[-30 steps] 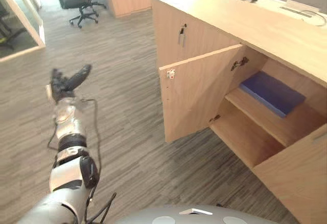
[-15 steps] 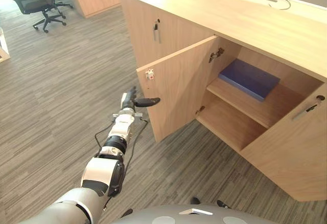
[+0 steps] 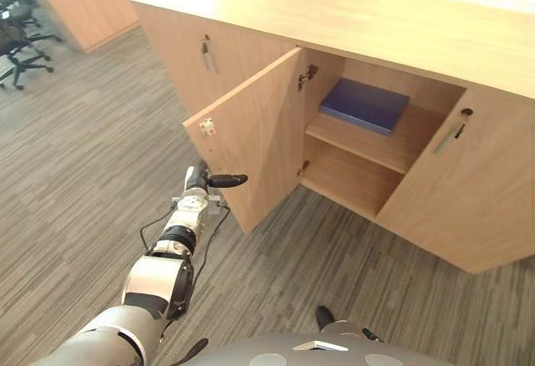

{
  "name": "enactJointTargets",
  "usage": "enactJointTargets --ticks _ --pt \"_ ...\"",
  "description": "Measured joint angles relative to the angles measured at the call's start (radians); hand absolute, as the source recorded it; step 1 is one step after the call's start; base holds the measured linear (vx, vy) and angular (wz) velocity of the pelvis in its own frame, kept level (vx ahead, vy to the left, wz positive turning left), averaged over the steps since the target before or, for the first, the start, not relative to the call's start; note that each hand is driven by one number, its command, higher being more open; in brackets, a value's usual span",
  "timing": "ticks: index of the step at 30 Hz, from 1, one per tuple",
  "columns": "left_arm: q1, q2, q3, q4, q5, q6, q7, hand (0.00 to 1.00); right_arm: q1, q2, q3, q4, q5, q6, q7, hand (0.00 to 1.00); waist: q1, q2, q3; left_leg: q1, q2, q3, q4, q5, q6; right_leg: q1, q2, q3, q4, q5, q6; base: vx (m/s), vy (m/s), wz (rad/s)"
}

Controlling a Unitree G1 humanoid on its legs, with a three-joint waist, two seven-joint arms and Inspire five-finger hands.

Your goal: Walk over to the cabinet, pick up the folder, carry it to the office cabinet, place the folder inside the office cabinet, then close the office cabinet door

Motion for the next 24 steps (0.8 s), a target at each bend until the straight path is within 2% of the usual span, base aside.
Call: enactJointTargets --ticks 3,5,8,10,12,13,15,19,20,21,23,24 --pt "0.009 -0.001 -0.011 0.000 -0.001 0.011 0.009 1.00 -0.007 0.013 -0.022 -0.001 0.000 0.002 -0.001 1.00 0.000 -0.013 0.008 -0.003 -0.002 0.028 0.030 -0.030 0.003 -0.009 -0.001 0.026 0.000 0.005 0.008 -0.06 -0.003 -0.24" --pt "0.017 0.000 -0.068 0.000 -0.003 0.014 0.025 1.00 -0.009 0.019 -0.036 -0.010 0.000 0.003 -0.001 1.00 0.000 -0.019 0.010 -0.003 -0.004 0.035 0.044 -0.045 0.005 -0.009 -0.006 0.029 0.000 0.008 0.012 -0.06 0.010 -0.11" --pt "0.038 0.000 -0.224 -0.007 -0.011 0.024 0.037 1.00 -0.021 0.025 -0.034 -0.018 0.000 0.003 -0.002 1.00 0.000 -0.026 0.009 -0.002 -0.020 0.041 0.047 -0.060 0.014 -0.009 -0.019 0.037 0.001 0.013 0.021 -0.06 0.023 -0.01" --pt "0.063 0.000 -0.354 -0.020 -0.019 0.025 0.038 1.00 -0.033 0.025 -0.033 -0.018 0.000 0.003 -0.002 1.00 0.000 -0.027 0.009 -0.001 -0.027 0.040 0.054 -0.073 0.022 -0.008 -0.027 0.035 0.006 0.015 0.025 -0.07 0.034 0.02" --pt "0.117 -0.001 -0.537 -0.084 -0.024 0.028 0.035 1.00 -0.041 0.026 -0.030 -0.037 0.000 0.004 -0.002 1.00 0.001 -0.030 0.009 0.000 -0.038 0.037 0.062 -0.088 0.031 -0.009 -0.041 0.025 0.019 0.011 0.031 -0.07 0.045 0.06" --pt "0.128 -0.002 -0.583 -0.104 -0.026 0.028 0.029 1.00 -0.041 0.025 -0.030 -0.042 0.001 0.004 -0.002 1.00 0.001 -0.030 0.009 0.000 -0.042 0.035 0.062 -0.091 0.034 -0.009 -0.044 0.022 0.022 0.011 0.031 -0.05 0.043 0.09" --pt "0.168 -0.006 -0.739 -0.208 -0.045 0.028 -0.018 1.00 -0.047 0.024 -0.030 -0.060 0.003 0.004 -0.002 1.00 0.001 -0.037 0.009 0.001 -0.056 0.033 0.062 -0.100 0.046 -0.009 -0.057 0.019 0.026 0.017 0.044 -0.05 0.050 0.04" --pt "0.168 -0.057 -0.912 -0.361 -0.049 0.026 -0.081 1.00 -0.068 0.028 -0.009 -0.060 0.006 0.004 -0.002 1.00 -0.017 -0.067 0.005 -0.002 -0.072 0.049 0.063 -0.112 0.057 -0.022 -0.069 0.005 0.038 0.018 0.046 -0.03 0.037 -0.16" --pt "0.167 -0.075 -0.951 -0.417 -0.050 0.019 -0.096 1.00 -0.072 0.031 -0.009 -0.059 0.013 0.004 -0.002 1.00 -0.030 -0.073 0.003 -0.004 -0.075 0.050 0.064 -0.113 0.058 -0.024 -0.073 -0.004 0.037 0.017 0.047 0.01 0.003 -0.07" --pt "0.156 -0.112 -1.031 -0.512 -0.058 -0.034 -0.141 1.00 -0.073 0.034 -0.012 -0.059 0.014 0.004 -0.003 1.00 -0.044 -0.089 0.009 -0.003 -0.076 0.049 0.064 -0.114 0.059 -0.023 -0.074 -0.007 0.037 0.015 0.050 0.00 0.000 0.00" --pt "0.138 -0.169 -1.121 -0.601 -0.091 -0.091 -0.187 1.00 -0.075 0.035 -0.020 -0.057 0.014 0.004 -0.005 1.00 -0.059 -0.097 0.010 -0.003 -0.074 0.047 0.064 -0.114 0.059 -0.023 -0.074 -0.010 0.037 0.014 0.052 0.02 -0.012 -0.02" --pt "0.117 -0.229 -1.184 -0.654 -0.109 -0.129 -0.225 1.00 -0.077 0.035 -0.039 -0.057 0.015 0.002 -0.007 1.00 -0.064 -0.097 0.011 0.000 -0.071 0.045 0.064 -0.114 0.059 -0.021 -0.075 -0.013 0.037 0.013 0.052 0.05 -0.035 -0.09"
